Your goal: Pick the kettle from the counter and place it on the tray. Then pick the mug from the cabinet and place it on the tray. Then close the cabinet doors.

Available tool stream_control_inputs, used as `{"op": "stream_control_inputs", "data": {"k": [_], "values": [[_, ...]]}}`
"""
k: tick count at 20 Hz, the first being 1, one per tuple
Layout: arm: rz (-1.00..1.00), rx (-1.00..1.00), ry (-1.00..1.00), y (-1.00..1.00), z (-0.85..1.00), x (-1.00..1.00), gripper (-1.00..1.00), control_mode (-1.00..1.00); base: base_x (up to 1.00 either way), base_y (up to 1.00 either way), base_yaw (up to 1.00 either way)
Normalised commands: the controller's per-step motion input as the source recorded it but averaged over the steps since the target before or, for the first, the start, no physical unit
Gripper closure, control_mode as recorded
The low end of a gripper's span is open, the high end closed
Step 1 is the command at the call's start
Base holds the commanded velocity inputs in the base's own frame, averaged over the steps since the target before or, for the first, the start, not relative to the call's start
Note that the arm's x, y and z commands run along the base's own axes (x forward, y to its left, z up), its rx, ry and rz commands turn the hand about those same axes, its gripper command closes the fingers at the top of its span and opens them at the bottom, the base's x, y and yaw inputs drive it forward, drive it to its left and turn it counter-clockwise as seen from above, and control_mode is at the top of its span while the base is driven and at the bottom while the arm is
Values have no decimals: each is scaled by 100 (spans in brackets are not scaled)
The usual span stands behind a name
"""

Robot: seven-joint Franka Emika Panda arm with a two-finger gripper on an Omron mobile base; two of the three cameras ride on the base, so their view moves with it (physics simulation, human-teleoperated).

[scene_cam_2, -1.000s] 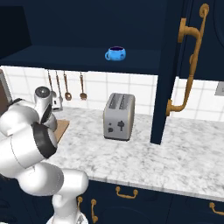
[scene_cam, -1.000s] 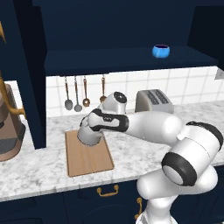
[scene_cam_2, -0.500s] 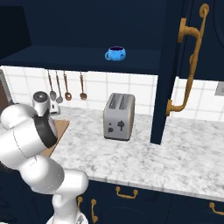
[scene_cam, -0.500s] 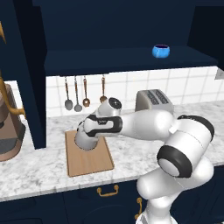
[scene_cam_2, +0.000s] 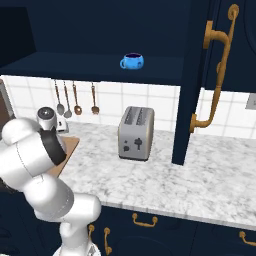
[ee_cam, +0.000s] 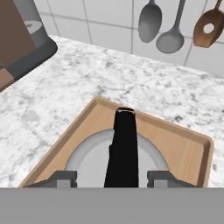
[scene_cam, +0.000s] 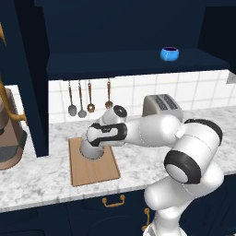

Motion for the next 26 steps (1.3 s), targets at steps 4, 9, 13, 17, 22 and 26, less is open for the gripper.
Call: {"op": "stream_control_inputs", "data": {"k": [4, 9, 13, 17, 22, 26], "values": [[0, 0, 0, 0, -7, 0, -100, -100, 0, 0, 0], [0, 0, 0, 1, 3, -2, -100, -100, 0, 0, 0], [0, 0, -4, 0, 33, -33, -100, -100, 0, 0, 0], [-1, -1, -6, -8, 64, -71, -100, -100, 0, 0, 0], [-22, 0, 9, -44, 86, -89, -100, -100, 0, 0, 0], [-34, 0, 26, -51, 100, -74, -100, -100, 0, 0, 0]]}}
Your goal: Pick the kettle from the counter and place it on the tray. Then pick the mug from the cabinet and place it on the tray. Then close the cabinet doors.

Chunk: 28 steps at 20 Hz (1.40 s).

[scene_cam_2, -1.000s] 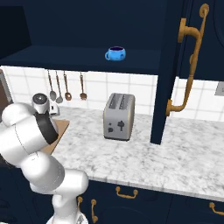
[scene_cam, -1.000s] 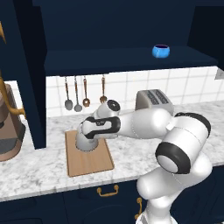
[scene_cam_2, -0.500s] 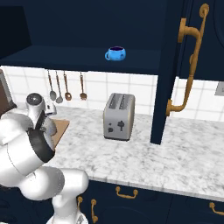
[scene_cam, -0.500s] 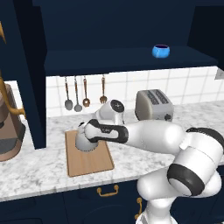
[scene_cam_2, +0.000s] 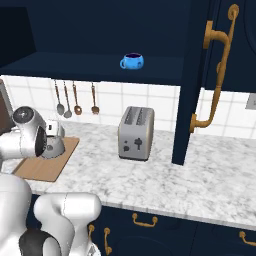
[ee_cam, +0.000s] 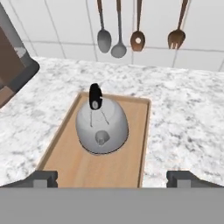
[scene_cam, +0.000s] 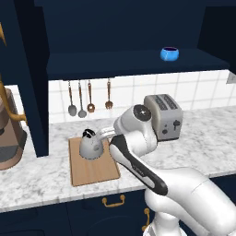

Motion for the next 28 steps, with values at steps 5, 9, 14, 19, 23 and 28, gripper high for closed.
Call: {"op": "stream_control_inputs", "data": {"k": [5, 9, 14, 19, 23, 28], "values": [[-30, -7, 26, -23, 58, -40, -100, -100, 0, 0, 0], [0, 0, 0, 0, 0, 0, -100, -100, 0, 0, 0], [-1, 0, 0, 0, 30, -29, -100, -100, 0, 0, 0], [-12, 0, -4, -10, 88, -53, -100, -100, 0, 0, 0], [-15, 0, -17, -20, 96, -31, -100, -100, 0, 0, 0], [-19, -8, -13, -60, 95, 3, -100, -100, 0, 0, 0]]}}
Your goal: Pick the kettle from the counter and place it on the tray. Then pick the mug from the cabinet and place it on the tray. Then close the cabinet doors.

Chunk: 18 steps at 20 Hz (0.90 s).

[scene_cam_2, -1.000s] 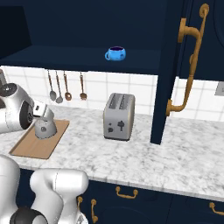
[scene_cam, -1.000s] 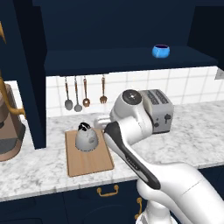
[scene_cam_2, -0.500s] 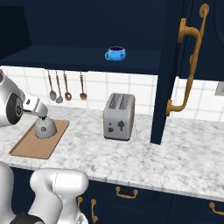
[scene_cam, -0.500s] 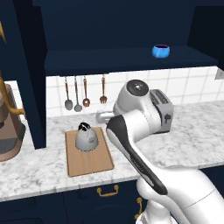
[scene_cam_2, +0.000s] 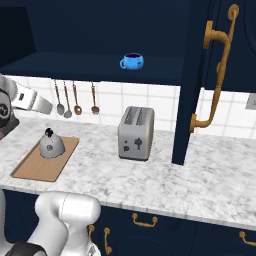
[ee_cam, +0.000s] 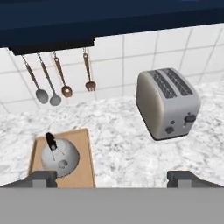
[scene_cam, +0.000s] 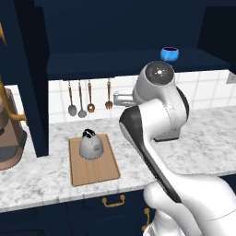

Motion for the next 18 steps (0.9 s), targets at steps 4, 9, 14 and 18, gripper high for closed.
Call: {"op": "stream_control_inputs", "data": {"k": [4, 9, 14, 18], "values": [[-28, -9, -12, -72, 41, 11, -100, -100, 0, 0, 0], [-29, -7, -13, -73, 36, 23, -100, -100, 0, 0, 0], [-23, -2, -7, -79, 27, 48, -100, -100, 0, 0, 0], [-13, 0, 3, -37, 2, 54, -100, -100, 0, 0, 0]]}}
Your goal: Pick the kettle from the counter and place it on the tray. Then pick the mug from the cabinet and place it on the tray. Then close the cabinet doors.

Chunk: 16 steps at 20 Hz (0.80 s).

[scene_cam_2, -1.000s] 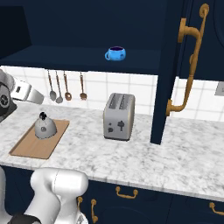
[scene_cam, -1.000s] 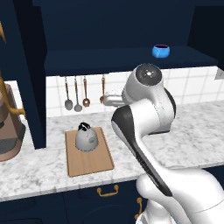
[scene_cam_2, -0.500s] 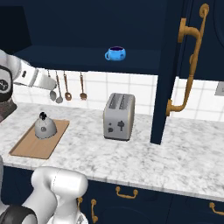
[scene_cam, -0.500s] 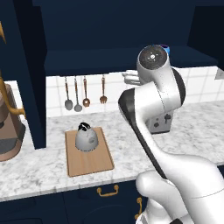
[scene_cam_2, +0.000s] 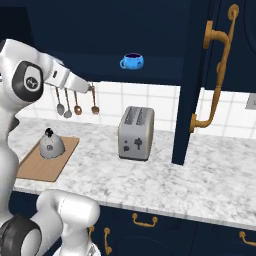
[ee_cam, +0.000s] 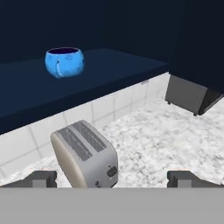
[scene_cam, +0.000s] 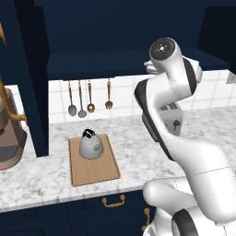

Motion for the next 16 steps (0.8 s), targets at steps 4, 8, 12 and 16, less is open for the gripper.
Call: {"op": "stream_control_inputs", "data": {"k": [4, 8, 12, 16], "values": [[-1, 0, 8, -8, 0, 12, -100, -100, 0, 0, 0], [0, 0, 2, -8, 0, 18, -100, -100, 0, 0, 0], [0, 0, 2, -19, 0, 64, -100, -100, 0, 0, 0], [-1, 0, 8, -28, 18, 73, -100, -100, 0, 0, 0]]}}
